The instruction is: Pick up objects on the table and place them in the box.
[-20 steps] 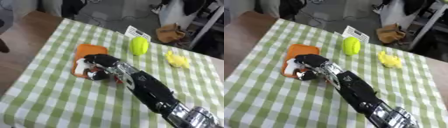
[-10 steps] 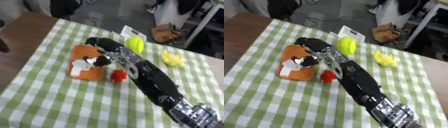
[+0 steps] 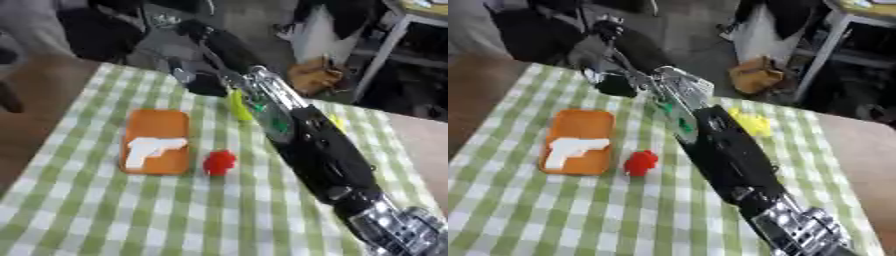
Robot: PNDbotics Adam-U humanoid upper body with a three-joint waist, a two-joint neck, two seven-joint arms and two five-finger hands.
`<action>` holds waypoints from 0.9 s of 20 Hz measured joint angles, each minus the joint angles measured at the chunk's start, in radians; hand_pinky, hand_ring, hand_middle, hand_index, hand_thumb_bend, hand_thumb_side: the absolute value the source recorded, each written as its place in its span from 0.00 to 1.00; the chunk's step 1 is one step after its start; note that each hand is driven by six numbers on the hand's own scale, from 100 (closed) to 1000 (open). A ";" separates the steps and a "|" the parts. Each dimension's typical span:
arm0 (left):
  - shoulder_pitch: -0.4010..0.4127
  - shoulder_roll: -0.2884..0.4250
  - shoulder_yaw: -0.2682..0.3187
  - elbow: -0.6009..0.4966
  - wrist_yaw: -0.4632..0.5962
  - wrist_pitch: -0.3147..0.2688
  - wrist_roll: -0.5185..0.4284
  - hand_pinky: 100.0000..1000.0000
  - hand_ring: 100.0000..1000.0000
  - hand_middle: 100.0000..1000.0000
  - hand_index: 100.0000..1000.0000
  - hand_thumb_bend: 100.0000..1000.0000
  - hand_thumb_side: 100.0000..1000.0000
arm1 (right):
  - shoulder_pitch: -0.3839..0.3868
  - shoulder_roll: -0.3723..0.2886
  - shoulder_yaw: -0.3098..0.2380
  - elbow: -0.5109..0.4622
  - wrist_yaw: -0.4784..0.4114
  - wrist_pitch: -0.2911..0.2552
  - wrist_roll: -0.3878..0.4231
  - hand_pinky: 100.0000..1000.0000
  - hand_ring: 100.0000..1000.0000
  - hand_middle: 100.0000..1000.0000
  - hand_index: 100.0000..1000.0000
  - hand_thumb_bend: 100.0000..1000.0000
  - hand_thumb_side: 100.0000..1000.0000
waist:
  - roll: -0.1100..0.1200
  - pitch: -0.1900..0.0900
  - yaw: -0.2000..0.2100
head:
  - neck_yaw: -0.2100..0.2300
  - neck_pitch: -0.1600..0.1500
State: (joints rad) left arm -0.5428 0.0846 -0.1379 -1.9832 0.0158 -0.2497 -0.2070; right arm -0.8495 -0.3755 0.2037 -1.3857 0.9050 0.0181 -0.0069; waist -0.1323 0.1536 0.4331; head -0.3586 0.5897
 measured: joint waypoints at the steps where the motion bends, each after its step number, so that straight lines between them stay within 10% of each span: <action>1: 0.005 0.003 0.000 0.000 -0.001 0.001 0.001 0.37 0.67 0.79 0.78 0.14 0.85 | 0.006 0.000 0.001 -0.011 -0.007 0.012 -0.015 0.70 0.77 0.87 0.90 0.10 0.56 | 0.006 -0.010 -0.011 | 0.005 0.003; 6: 0.033 0.012 0.008 0.000 -0.017 0.015 0.017 0.36 0.68 0.79 0.78 0.14 0.85 | 0.053 -0.010 0.000 -0.063 -0.049 0.048 -0.092 0.66 0.75 0.85 0.90 0.08 0.55 | 0.067 -0.035 -0.097 | 0.036 0.024; 18: 0.109 0.043 0.080 0.004 -0.110 0.063 0.115 0.34 0.71 0.80 0.77 0.09 0.90 | 0.209 -0.054 -0.039 -0.212 -0.177 0.051 -0.152 0.53 0.68 0.80 0.86 0.00 0.53 | 0.116 -0.056 -0.253 | 0.134 0.085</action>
State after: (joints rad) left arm -0.4337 0.1278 -0.0581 -1.9788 -0.0942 -0.1868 -0.0923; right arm -0.6407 -0.4293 0.1650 -1.5980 0.7281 0.0688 -0.1592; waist -0.0161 0.0978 0.1800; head -0.2251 0.6747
